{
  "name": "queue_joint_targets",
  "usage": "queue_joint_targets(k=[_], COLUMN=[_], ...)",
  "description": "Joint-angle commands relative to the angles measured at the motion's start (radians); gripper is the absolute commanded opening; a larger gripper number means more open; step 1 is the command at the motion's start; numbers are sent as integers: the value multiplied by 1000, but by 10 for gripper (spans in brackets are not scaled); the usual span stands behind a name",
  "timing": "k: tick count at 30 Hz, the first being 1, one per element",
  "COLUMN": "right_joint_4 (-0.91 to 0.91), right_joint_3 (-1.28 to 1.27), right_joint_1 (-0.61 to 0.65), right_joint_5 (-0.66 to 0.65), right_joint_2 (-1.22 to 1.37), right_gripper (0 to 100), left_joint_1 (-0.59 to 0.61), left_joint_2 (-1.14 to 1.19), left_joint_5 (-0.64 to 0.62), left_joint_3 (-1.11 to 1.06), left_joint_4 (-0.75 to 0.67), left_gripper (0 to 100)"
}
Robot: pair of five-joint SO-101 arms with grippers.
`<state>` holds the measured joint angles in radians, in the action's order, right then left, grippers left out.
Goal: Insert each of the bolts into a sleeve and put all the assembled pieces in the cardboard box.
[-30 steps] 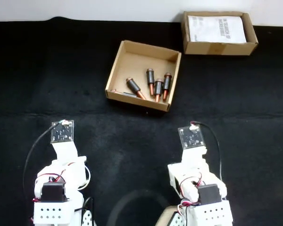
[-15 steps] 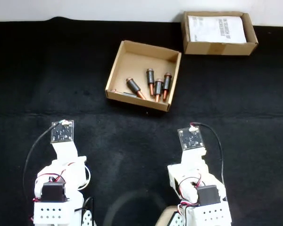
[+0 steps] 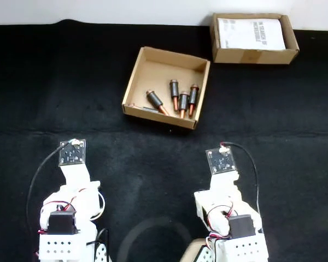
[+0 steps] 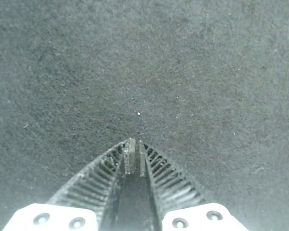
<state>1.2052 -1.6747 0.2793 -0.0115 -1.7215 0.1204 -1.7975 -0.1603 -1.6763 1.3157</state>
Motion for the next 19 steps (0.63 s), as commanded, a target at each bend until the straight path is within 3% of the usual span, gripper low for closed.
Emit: queue_joint_targets(k=[1, 19], right_joint_4=[2, 2], right_joint_3=[-105, -105], right_joint_1=[8, 8], right_joint_5=[-6, -6], right_joint_2=[-13, -13], right_gripper=[7, 7], left_joint_1=[-12, -7], left_joint_2=[-10, -12], left_joint_5=[-8, -8], left_joint_3=[-19, -19], left_joint_4=[0, 3], left_gripper=[10, 10])
